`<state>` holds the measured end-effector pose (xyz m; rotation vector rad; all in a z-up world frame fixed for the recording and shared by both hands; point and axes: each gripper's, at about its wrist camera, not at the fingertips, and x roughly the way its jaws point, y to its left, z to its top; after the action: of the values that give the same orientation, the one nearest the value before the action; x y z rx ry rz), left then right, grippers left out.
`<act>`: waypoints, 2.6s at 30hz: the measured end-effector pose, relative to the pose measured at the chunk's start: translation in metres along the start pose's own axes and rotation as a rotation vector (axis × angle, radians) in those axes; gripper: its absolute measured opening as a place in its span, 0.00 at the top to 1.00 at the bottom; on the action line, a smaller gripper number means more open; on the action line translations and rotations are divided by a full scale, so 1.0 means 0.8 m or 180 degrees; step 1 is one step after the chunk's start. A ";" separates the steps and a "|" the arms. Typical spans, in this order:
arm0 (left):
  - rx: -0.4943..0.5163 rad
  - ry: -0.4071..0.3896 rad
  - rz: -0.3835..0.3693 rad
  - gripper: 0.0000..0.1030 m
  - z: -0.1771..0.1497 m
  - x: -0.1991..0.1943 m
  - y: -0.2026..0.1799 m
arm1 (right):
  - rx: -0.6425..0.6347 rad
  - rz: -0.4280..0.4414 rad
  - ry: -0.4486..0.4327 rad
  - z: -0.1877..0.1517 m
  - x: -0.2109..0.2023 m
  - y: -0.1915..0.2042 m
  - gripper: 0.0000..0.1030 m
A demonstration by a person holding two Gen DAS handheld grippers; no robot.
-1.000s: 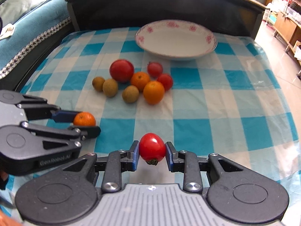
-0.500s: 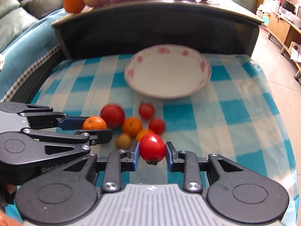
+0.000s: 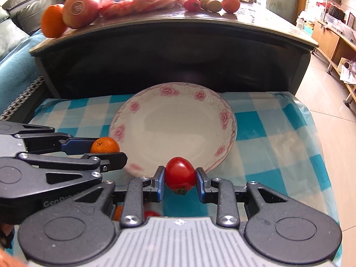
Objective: Organize fruits
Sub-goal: 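Carry the mandarin and tomato in both tools over the white floral bowl, then open both tools to drop the mandarin and tomato into the bowl, then move both open tools back toward the remaining fruit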
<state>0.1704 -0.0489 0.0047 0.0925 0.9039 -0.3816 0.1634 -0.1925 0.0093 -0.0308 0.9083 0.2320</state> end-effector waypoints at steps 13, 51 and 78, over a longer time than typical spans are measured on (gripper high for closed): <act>-0.0016 0.0029 0.0045 0.62 0.006 0.018 0.005 | -0.0134 -0.0058 -0.0030 0.012 0.034 -0.007 0.68; 0.0025 -0.0133 0.0091 0.48 -0.007 -0.032 0.004 | -0.0175 -0.0031 -0.0235 -0.001 -0.014 0.008 0.67; 0.0066 -0.0027 0.0123 0.49 -0.057 -0.065 0.001 | -0.0146 0.0109 -0.0165 -0.051 -0.054 0.046 0.67</act>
<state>0.1077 -0.0227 0.0167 0.1271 0.8889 -0.3553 0.0980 -0.1694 0.0206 -0.0513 0.8525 0.2843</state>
